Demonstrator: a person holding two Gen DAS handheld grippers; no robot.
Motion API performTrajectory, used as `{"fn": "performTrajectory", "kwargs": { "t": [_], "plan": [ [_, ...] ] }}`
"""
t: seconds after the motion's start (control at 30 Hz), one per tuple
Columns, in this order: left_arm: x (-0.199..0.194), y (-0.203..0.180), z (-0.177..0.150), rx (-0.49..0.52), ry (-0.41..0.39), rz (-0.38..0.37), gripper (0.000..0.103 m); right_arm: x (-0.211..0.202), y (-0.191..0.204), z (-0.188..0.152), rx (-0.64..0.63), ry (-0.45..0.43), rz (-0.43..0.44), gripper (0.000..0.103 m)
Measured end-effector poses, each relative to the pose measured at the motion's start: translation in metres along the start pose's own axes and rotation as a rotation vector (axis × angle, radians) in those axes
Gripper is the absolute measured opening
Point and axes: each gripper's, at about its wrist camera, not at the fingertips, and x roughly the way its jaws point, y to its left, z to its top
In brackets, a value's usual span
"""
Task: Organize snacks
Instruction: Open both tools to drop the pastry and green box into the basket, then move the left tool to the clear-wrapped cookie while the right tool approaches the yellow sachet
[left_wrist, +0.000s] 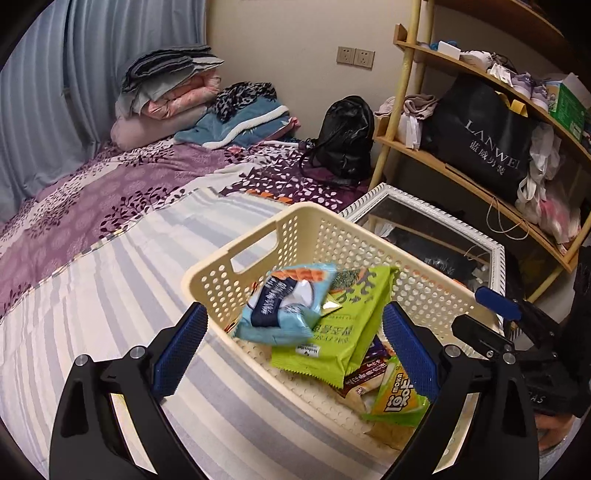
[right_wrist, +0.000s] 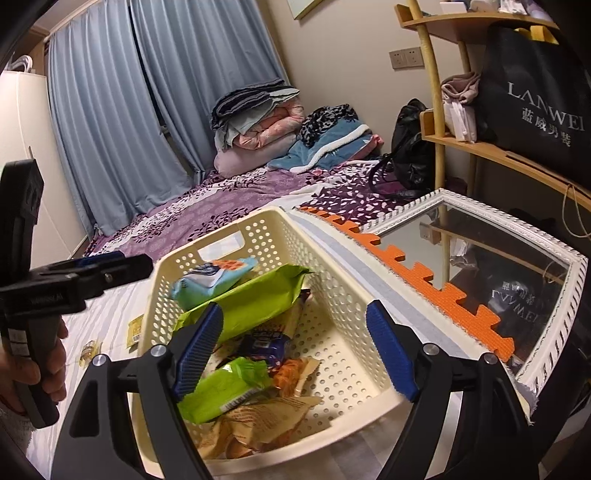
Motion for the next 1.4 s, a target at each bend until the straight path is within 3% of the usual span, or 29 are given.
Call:
{"fn": "performTrajectory", "kwargs": {
  "t": [0.5, 0.83, 1.4],
  "plan": [
    [-0.017, 0.027, -0.011, -0.051, 0.015, 0.101, 0.1, -0.006, 0.024, 0.004, -0.025, -0.002, 0.03, 0.089],
    [-0.047, 0.074, -0.031, -0.105, -0.005, 0.214, 0.1, -0.004, 0.075, -0.001, -0.107, 0.017, 0.138, 0.09],
    [-0.089, 0.185, -0.104, -0.397, 0.027, 0.357, 0.1, 0.012, 0.159, -0.027, -0.225, 0.106, 0.272, 0.09]
  ]
}}
